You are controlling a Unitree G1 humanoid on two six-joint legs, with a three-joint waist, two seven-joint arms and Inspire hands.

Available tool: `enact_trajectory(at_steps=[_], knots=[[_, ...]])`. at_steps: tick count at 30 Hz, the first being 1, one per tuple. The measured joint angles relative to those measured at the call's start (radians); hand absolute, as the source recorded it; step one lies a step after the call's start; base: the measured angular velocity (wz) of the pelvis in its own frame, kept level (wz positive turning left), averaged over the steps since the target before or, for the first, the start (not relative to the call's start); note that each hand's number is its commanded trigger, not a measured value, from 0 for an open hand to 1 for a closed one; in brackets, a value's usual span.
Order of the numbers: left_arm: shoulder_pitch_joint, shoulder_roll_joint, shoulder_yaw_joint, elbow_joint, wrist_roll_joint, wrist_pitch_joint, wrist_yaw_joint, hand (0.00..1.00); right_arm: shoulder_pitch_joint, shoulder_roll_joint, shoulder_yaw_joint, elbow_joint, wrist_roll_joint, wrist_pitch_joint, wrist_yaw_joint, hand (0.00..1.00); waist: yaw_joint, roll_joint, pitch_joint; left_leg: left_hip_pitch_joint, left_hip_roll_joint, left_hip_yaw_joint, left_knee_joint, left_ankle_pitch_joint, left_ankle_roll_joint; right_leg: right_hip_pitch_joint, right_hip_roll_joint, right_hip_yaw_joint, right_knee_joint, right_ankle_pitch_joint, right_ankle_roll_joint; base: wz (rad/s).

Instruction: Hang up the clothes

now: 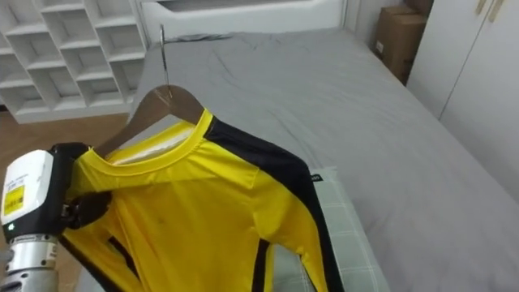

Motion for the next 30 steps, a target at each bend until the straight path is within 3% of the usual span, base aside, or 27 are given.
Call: enact_trajectory(at_steps=[6,14,16,21,24,30], knots=[[0.002,-0.004,0.012,-0.006,0.0,0.0,0.0,1.0,-0.003,0.001,-0.046,0.011,-0.08,0.002,0.01,0.0,-0.002,-0.004,0.0023,0.023,0.001,-0.005,-0.01,0.0,0.0,0.032,0.002,-0.004,-0.017,0.0,0.0,0.02],[0.017,-0.002,0.039,-0.009,0.005,0.003,0.001,1.0,-0.015,-0.003,-0.149,-0.035,-0.233,0.041,-0.029,0.0,-0.004,-0.021,0.0053,0.035,0.0,-0.01,-0.016,-0.001,-0.002,0.035,0.004,-0.002,-0.012,0.0,0.0,0.0],[0.025,-0.001,0.043,-0.032,0.023,0.02,0.001,1.0,-0.011,-0.006,-0.178,-0.141,-0.301,0.049,-0.058,0.0,0.0,-0.03,0.0044,0.024,-0.001,-0.01,-0.018,-0.001,-0.002,0.023,0.004,0.002,-0.006,0.0,0.001,-0.06],[0.081,-0.001,0.065,-0.146,0.04,0.043,-0.019,1.0,-0.009,-0.01,-0.247,-0.381,-0.496,0.053,-0.111,0.0,-0.003,-0.053,-0.0083,0.023,0.0,-0.012,-0.013,0.0,-0.003,0.027,0.005,-0.002,-0.019,0.006,0.002,0.01],[0.083,-0.001,0.095,-0.154,0.041,0.046,-0.046,1.0,-0.007,-0.009,-0.254,-0.484,-0.617,0.036,-0.131,0.0,0.001,-0.063,-0.0077,0.036,0.002,-0.012,-0.014,0.0,-0.003,0.046,0.006,-0.003,-0.034,0.009,0.001,0.01],[0.093,-0.003,0.117,-0.17,0.05,0.074,-0.087,1.0,0.02,-0.007,-0.254,-0.709,-0.783,0.031,-0.151,0.0,0.007,-0.06,-0.0062,0.038,0.002,-0.011,-0.026,0.0,-0.003,0.046,0.006,-0.006,-0.04,0.011,0.002,0.0]])
